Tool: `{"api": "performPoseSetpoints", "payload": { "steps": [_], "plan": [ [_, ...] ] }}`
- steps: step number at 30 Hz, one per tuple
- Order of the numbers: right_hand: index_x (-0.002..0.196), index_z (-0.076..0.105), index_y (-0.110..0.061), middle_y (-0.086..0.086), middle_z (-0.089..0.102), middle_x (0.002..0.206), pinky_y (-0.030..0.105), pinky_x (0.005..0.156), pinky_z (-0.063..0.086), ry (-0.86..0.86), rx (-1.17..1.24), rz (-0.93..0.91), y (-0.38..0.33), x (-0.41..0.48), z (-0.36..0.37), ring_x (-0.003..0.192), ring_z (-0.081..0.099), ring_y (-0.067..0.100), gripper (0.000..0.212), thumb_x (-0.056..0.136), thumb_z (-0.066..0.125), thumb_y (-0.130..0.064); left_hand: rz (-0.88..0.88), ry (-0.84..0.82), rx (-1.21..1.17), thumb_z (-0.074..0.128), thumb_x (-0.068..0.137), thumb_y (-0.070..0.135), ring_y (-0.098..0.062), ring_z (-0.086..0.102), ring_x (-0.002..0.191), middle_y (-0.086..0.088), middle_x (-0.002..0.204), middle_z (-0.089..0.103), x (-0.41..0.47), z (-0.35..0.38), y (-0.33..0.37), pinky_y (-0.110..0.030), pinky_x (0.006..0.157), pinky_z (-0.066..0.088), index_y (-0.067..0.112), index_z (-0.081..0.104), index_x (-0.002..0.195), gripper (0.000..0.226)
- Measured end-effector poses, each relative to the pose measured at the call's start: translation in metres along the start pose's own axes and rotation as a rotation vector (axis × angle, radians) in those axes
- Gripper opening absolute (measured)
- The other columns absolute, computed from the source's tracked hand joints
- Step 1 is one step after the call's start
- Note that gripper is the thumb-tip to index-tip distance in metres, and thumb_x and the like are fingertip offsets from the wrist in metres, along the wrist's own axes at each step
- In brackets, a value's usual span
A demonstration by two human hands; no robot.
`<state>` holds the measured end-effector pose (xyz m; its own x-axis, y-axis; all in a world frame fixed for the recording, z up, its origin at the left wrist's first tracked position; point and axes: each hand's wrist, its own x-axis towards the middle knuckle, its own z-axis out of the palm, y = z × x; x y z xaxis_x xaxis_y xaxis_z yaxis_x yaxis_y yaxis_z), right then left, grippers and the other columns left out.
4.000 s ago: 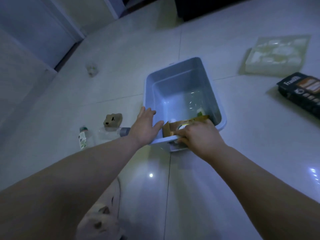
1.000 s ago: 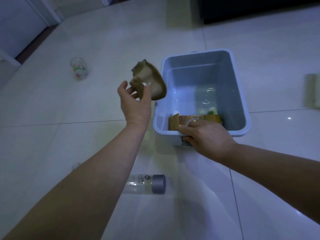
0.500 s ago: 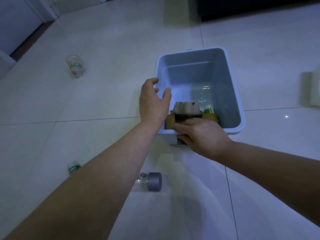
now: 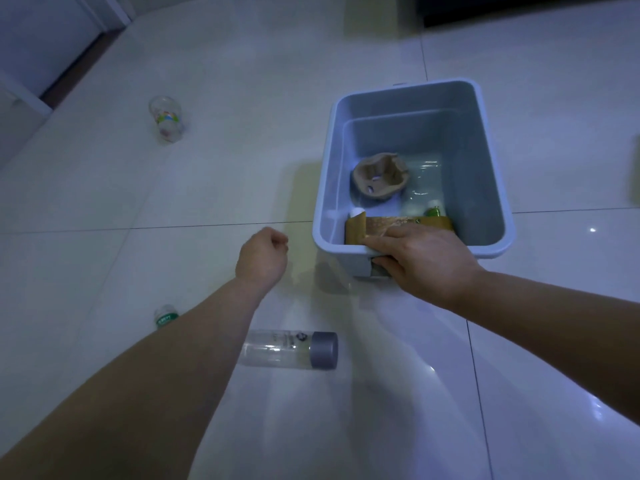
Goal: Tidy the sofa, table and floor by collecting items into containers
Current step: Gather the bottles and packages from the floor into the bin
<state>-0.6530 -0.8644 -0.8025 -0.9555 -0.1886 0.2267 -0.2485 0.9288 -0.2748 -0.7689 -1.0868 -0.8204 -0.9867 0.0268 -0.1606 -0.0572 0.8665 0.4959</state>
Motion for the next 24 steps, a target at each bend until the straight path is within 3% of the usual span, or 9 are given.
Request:
{"api": "performPoseSetpoints", "payload": {
  "steps": [4,6,8,13,17,20,24],
  "plan": [
    [0.099,0.066,-0.025,-0.002,0.066,0.089,0.035,0.057,0.050,-0.016,-0.004,0.005,-0.004,0.006,0.001,0.082,0.062,0.024,0.022,0.088,0.047,-0.030,-0.065,-0.469,0.067,0.082,0.073,0.023,-0.022,0.064,0.095,-0.002,0.092,0.068,-0.015,-0.004,-0.031,-0.028,0.085,0.049,0.013,0.069,0.094,0.027],
    [0.100,0.065,-0.025,-0.002,0.066,0.092,0.034,0.059,0.050,-0.013,-0.008,0.012,-0.006,0.009,0.002,0.086,0.061,0.024,0.021,0.089,0.049,-0.029,-0.033,-0.624,0.171,0.088,0.064,0.031,-0.016,0.061,0.087,0.004,0.084,0.063,-0.022,-0.007,-0.043,-0.024,0.077,0.046,0.016,0.066,0.092,0.039],
    [0.102,0.065,-0.025,-0.002,0.066,0.093,0.034,0.059,0.049,-0.011,-0.015,0.013,-0.007,0.011,0.003,0.087,0.061,0.025,0.022,0.089,0.047,-0.029,-0.007,-0.714,0.291,0.089,0.059,0.037,-0.015,0.059,0.088,0.004,0.090,0.062,-0.026,-0.008,-0.054,-0.022,0.076,0.045,0.018,0.065,0.096,0.048],
    [0.103,0.064,-0.027,-0.003,0.066,0.099,0.034,0.062,0.050,-0.016,-0.017,0.013,-0.008,0.013,0.005,0.090,0.061,0.024,0.022,0.090,0.046,-0.030,0.098,-0.808,0.619,0.088,0.055,0.045,-0.017,0.057,0.106,0.003,0.118,0.060,-0.029,-0.007,-0.069,-0.026,0.091,0.047,0.023,0.060,0.114,0.069],
    [0.101,0.065,-0.026,-0.002,0.067,0.096,0.030,0.057,0.045,-0.012,-0.024,0.010,-0.009,0.012,0.003,0.085,0.061,0.024,0.020,0.090,0.048,-0.028,0.175,-0.818,0.762,0.088,0.056,0.041,-0.019,0.054,0.115,0.002,0.128,0.055,-0.027,-0.008,-0.068,-0.032,0.097,0.047,0.022,0.052,0.125,0.080],
    [0.102,0.066,-0.025,-0.001,0.067,0.096,0.028,0.057,0.040,-0.006,-0.015,0.008,-0.010,0.012,0.001,0.084,0.061,0.024,0.020,0.090,0.050,-0.027,0.221,-0.841,0.820,0.088,0.056,0.038,-0.020,0.053,0.115,0.002,0.127,0.055,-0.027,-0.006,-0.066,-0.034,0.097,0.047,0.023,0.051,0.125,0.079],
    [0.104,0.066,-0.026,-0.001,0.067,0.098,0.030,0.059,0.046,-0.017,-0.012,0.020,-0.010,0.012,0.001,0.086,0.061,0.024,0.021,0.091,0.050,-0.028,0.255,-0.840,0.839,0.085,0.062,0.031,-0.021,0.054,0.113,0.001,0.124,0.056,-0.029,-0.003,-0.064,-0.034,0.096,0.047,0.025,0.053,0.119,0.066]
  ]
}}
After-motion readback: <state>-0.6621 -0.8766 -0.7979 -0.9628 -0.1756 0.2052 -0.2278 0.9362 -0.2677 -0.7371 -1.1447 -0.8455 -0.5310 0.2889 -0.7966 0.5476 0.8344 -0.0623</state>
